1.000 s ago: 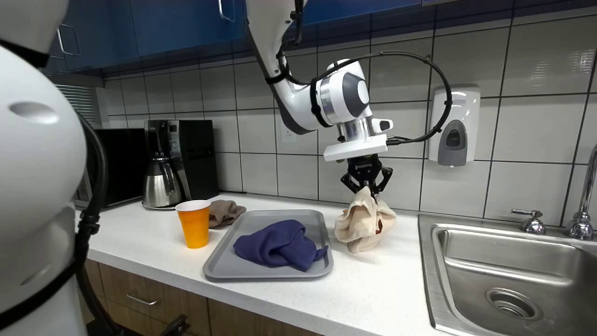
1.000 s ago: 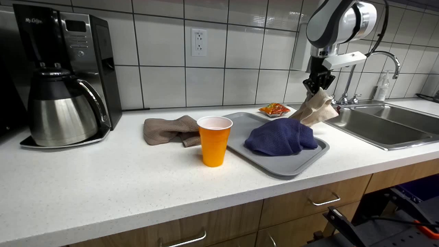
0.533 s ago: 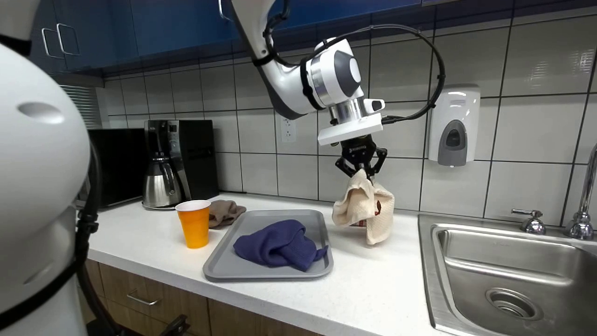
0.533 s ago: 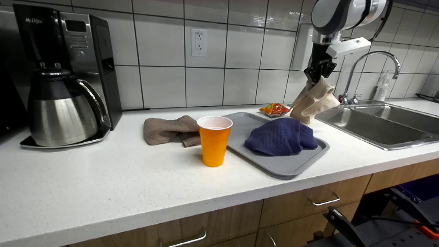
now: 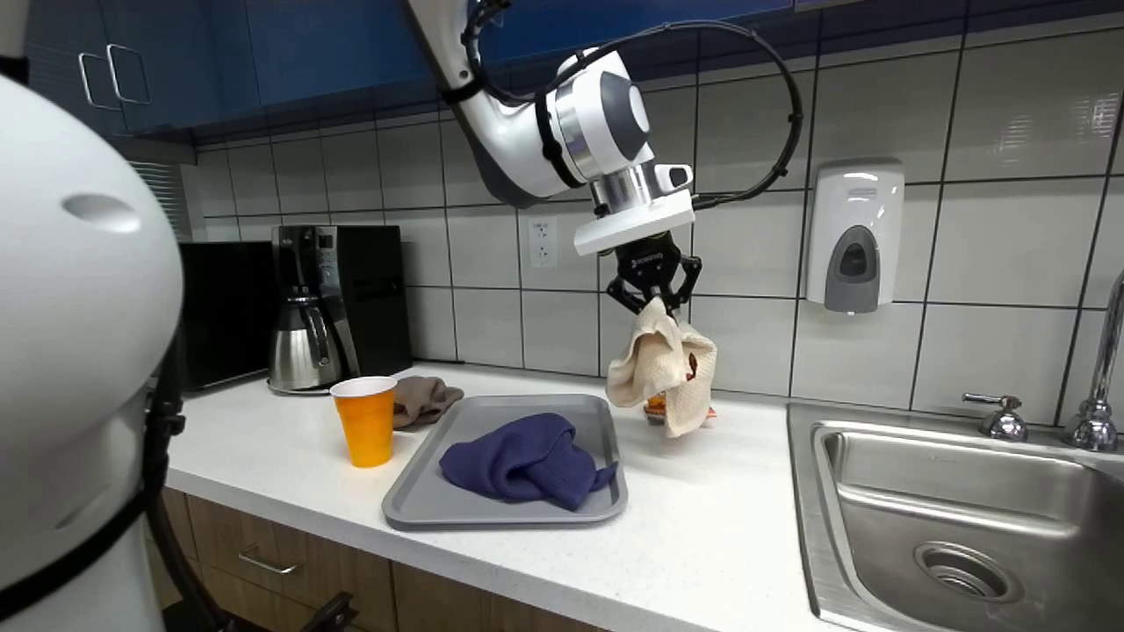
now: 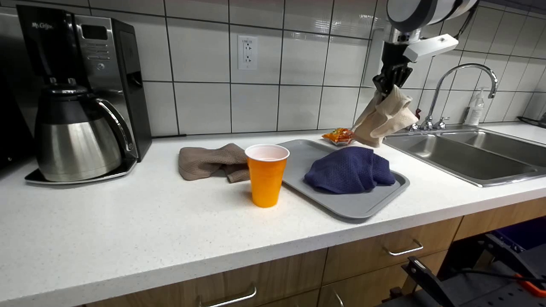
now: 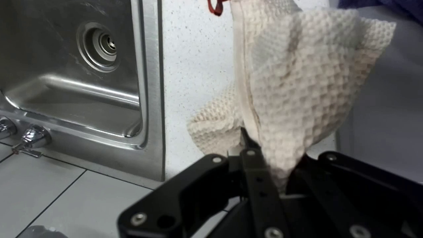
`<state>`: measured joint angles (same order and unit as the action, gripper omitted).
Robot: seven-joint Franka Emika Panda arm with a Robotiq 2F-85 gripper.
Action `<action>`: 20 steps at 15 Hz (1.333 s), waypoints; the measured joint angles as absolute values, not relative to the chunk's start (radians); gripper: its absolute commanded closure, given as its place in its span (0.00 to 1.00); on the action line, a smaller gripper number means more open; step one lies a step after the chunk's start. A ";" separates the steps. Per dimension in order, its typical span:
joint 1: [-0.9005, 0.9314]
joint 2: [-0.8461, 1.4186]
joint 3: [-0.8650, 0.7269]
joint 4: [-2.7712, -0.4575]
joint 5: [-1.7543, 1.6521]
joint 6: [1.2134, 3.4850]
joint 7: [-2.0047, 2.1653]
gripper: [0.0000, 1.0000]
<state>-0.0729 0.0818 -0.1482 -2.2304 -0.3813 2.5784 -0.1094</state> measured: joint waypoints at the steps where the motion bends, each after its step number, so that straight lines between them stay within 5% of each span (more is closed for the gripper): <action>1: -0.070 0.077 -0.142 -2.234 -0.381 2.580 -0.109 0.98; 20: 0.013 0.017 -0.028 -2.317 -0.381 2.626 -0.119 0.98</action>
